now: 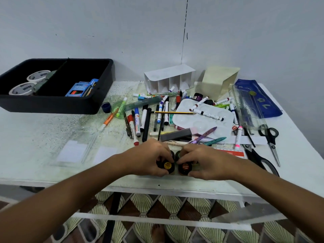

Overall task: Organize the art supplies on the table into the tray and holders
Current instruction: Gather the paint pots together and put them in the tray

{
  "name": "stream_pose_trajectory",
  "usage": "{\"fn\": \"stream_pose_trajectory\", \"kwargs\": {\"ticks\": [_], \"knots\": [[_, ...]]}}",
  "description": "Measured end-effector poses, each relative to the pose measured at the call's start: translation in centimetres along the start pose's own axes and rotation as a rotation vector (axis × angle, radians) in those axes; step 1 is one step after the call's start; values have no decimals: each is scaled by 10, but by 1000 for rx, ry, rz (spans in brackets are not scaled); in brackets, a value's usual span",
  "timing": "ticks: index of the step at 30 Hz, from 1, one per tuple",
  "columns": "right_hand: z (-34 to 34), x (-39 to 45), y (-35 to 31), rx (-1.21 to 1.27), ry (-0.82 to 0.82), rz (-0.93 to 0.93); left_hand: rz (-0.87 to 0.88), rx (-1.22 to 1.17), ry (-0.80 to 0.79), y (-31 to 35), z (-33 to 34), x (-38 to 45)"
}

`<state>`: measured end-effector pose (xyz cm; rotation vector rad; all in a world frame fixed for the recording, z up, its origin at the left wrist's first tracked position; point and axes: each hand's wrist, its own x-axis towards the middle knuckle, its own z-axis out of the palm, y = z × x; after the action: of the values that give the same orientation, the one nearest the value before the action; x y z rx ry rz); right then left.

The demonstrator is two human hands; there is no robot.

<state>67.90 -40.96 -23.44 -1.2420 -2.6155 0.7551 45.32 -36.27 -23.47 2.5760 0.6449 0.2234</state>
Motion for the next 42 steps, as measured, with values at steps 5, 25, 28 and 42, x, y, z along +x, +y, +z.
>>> {"fn": "stream_pose_trajectory", "kwargs": {"ticks": [5,25,28,42], "knots": [[11,-3,13,-132,111,-149,42,85,-9,1,4,-1],[1,9,5,-269,-32,-153,-21,91,-119,-1,-4,10],[-9,14,1,-173,-134,-77,-19,102,-194,0,-10,17],[-44,37,41,171,152,216,-131,5,-34,-55,-41,56]]}}
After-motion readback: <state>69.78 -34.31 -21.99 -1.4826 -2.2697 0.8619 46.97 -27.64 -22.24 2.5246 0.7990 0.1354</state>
